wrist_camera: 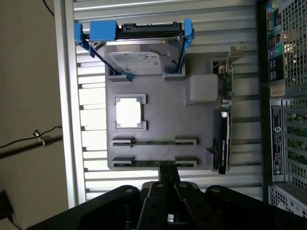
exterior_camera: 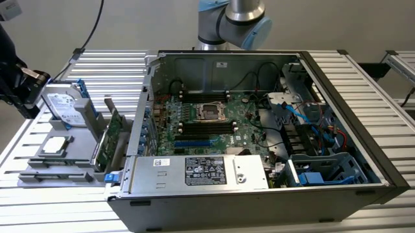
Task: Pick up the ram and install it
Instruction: 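Pick up the ram and move it above insertion slot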
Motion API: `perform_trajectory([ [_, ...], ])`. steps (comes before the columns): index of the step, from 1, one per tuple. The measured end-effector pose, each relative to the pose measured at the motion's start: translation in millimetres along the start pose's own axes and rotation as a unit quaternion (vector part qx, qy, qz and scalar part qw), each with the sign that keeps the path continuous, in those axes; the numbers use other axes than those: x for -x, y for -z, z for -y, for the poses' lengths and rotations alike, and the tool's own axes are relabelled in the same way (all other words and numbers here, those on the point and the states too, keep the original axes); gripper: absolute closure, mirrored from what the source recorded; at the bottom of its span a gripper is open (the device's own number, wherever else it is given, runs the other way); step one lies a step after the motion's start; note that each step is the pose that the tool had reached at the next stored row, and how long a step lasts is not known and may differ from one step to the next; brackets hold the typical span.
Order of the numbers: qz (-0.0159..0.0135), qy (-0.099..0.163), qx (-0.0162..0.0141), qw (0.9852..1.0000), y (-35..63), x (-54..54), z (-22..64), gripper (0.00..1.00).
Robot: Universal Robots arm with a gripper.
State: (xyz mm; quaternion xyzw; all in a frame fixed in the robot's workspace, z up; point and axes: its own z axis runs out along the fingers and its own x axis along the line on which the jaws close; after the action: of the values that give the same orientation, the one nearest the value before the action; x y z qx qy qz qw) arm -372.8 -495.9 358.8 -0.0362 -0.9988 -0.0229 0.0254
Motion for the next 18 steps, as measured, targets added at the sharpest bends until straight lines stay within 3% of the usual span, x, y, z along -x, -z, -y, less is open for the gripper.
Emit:
perform_trajectory([
  [7,0.0,0.0,0.0,1.0,-0.5,0.0,0.1,0.89],
  [11,-0.0015,0.027,0.0049,0.9996,-1.2,-0.1,0.2,0.89],
  [13,-0.0025,0.046,0.0056,0.9989,-1.5,-0.1,0.1,0.89],
  [18,-0.0049,0.09,0.0034,0.9959,-2.5,0.0,0.3,0.89],
])
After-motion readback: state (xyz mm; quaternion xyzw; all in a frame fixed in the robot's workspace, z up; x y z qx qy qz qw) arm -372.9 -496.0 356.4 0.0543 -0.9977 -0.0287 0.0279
